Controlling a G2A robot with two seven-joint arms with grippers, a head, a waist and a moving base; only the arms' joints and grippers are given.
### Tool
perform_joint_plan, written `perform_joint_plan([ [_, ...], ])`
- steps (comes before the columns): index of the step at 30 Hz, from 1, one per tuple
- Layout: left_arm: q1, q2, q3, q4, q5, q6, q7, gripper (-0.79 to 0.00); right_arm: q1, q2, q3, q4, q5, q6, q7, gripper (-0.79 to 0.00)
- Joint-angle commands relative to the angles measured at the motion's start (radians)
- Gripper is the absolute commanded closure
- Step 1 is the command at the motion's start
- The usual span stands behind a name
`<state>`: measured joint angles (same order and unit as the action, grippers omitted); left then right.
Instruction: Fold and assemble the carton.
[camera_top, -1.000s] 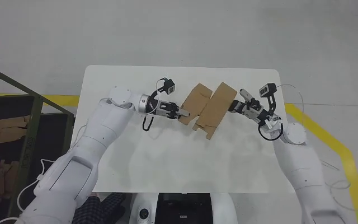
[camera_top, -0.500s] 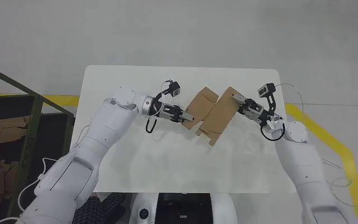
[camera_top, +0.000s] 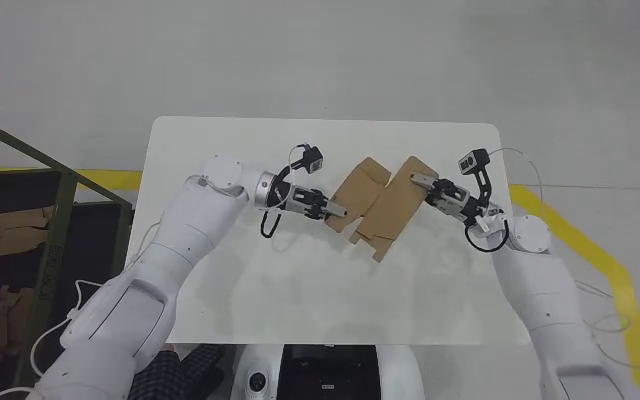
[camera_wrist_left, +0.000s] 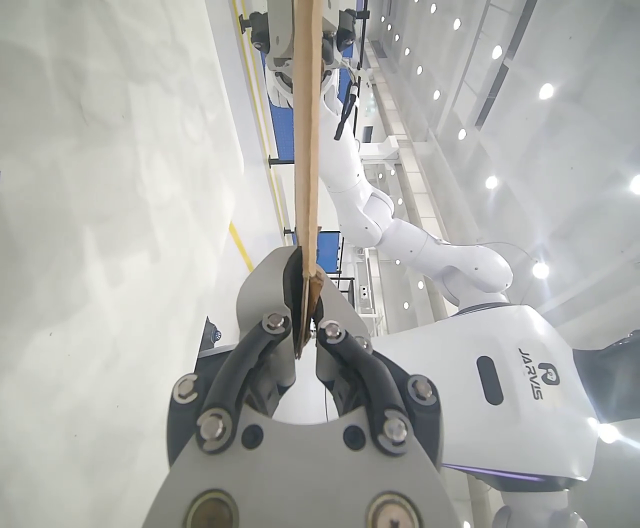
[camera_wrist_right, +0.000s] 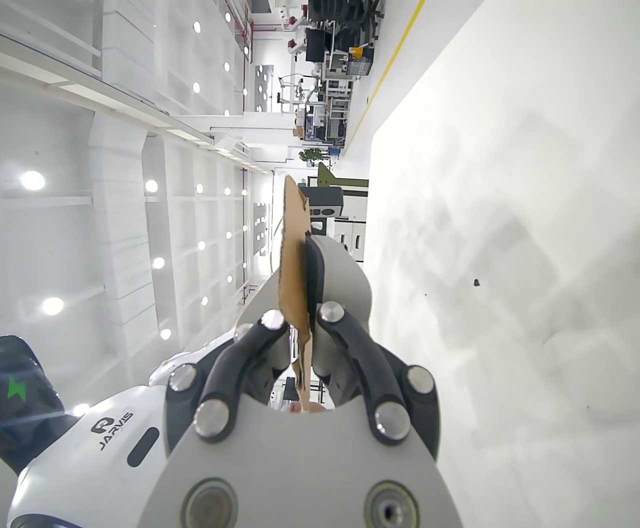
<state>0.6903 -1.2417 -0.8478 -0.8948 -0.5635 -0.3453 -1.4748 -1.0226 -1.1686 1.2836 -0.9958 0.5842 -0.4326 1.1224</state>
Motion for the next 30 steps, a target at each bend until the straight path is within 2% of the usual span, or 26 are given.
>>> perform_joint_plan([
  [1, -0.001, 0.000, 0.000, 0.001, -0.004, 0.000, 0.000, 0.000, -0.001, 0.000, 0.000, 0.000, 0.000, -0.001, -0.001, 0.000],
  [3, -0.002, 0.000, 0.000, 0.004, -0.007, -0.002, 0.002, -0.006, -0.002, 0.001, 0.001, 0.001, 0.002, 0.002, -0.002, 0.000],
  [4, -0.002, 0.001, -0.001, 0.007, -0.009, -0.005, 0.005, -0.188, -0.003, 0.001, 0.003, 0.001, 0.007, 0.004, -0.006, 0.000],
  [5, -0.002, 0.001, -0.003, 0.012, -0.012, -0.011, 0.011, -0.671, -0.005, 0.001, 0.006, 0.001, 0.014, 0.005, -0.010, 0.000],
  [6, 0.000, 0.001, -0.005, 0.015, -0.020, -0.013, 0.013, -0.785, -0.006, 0.001, 0.008, 0.000, 0.020, 0.008, -0.013, 0.000],
  [15, 0.006, 0.003, -0.067, 0.065, -0.118, -0.050, 0.070, -0.785, -0.048, 0.008, 0.040, -0.058, 0.027, 0.053, -0.085, 0.000],
  [19, 0.017, 0.005, -0.091, 0.061, -0.138, -0.047, 0.112, -0.785, -0.087, 0.012, 0.058, -0.112, 0.022, 0.085, -0.155, 0.000],
  [23, 0.031, 0.005, -0.101, 0.048, -0.148, -0.031, 0.132, -0.785, -0.139, 0.015, 0.077, -0.196, 0.002, 0.107, -0.256, 0.000],
  [30, 0.043, -0.005, -0.097, 0.045, -0.169, 0.010, 0.167, -0.785, -0.239, 0.010, 0.099, -0.342, -0.057, 0.083, -0.517, 0.000],
])
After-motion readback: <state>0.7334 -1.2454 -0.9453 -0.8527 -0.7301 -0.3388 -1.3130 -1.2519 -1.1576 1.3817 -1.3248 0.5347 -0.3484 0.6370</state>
